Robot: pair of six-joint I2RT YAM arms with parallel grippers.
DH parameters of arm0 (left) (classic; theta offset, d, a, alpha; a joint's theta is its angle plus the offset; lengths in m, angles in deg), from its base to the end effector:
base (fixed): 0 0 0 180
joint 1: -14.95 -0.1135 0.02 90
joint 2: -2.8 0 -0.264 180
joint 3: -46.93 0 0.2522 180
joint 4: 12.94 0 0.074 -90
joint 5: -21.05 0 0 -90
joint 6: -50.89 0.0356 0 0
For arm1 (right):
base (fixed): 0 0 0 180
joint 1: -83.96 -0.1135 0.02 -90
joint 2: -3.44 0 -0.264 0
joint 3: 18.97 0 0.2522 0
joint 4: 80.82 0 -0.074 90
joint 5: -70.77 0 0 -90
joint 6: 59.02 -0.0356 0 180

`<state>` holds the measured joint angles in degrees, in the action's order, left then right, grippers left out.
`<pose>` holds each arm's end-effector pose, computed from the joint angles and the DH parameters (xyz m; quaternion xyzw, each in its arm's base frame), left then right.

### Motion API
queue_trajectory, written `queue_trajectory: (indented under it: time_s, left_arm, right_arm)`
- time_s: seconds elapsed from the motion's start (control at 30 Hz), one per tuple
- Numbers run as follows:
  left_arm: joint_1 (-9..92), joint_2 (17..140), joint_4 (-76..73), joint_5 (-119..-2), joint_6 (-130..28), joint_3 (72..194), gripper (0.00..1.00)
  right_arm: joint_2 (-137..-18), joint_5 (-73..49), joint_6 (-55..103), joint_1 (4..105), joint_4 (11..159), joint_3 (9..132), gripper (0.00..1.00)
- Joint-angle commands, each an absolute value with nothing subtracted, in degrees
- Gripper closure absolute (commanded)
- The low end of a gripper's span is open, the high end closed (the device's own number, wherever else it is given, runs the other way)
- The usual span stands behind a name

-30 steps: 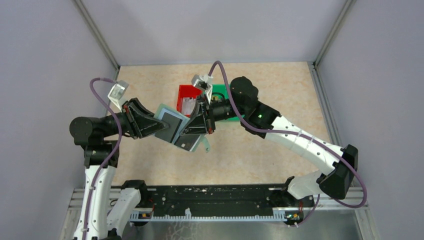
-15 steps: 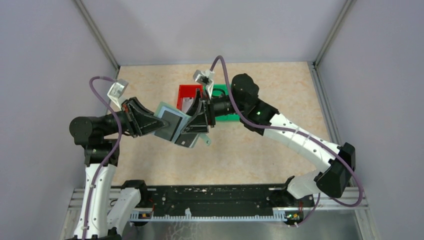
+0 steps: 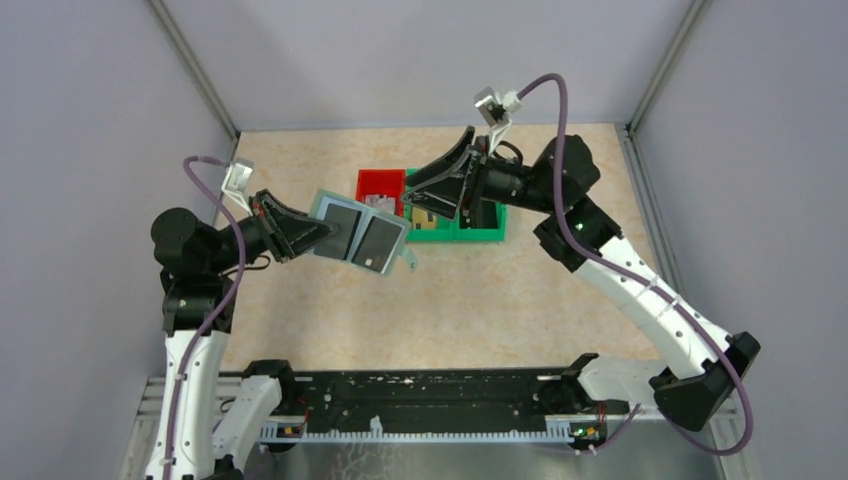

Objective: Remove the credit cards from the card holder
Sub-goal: Remove the credit card from the card holder.

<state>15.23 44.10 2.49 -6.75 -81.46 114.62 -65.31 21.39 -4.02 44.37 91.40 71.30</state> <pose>0.1364 -0.0322 0.4171 0.1763 0.6516 -0.5463 0.4959 0.1833 0.1817 0.4761 -0.2960 0.5677 0.6175 0.4570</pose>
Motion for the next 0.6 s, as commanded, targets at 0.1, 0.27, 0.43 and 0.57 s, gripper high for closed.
queue_trajectory:
  time_s: [0.1, 0.27, 0.43, 0.57]
  left_arm:
    - [15.3, 44.0, 11.2, -14.4, -73.3, 116.5, 1.00]
    - [15.4, 43.9, 10.3, -13.7, -74.2, 116.2, 1.00]
    - [15.3, 43.5, 9.5, -12.9, -75.1, 116.1, 1.00]
    - [15.3, 43.2, 8.2, -12.4, -76.5, 115.9, 1.00]
  right_arm:
    - [-66.0, 22.9, -16.2, 41.7, 102.9, 68.6, 0.48]
    - [-70.3, 23.0, -19.4, 37.1, 107.5, 65.6, 0.48]
    - [-73.1, 22.7, -21.7, 35.6, 111.8, 63.0, 0.48]
    - [-74.6, 22.9, -22.6, 35.3, 113.9, 61.5, 0.48]
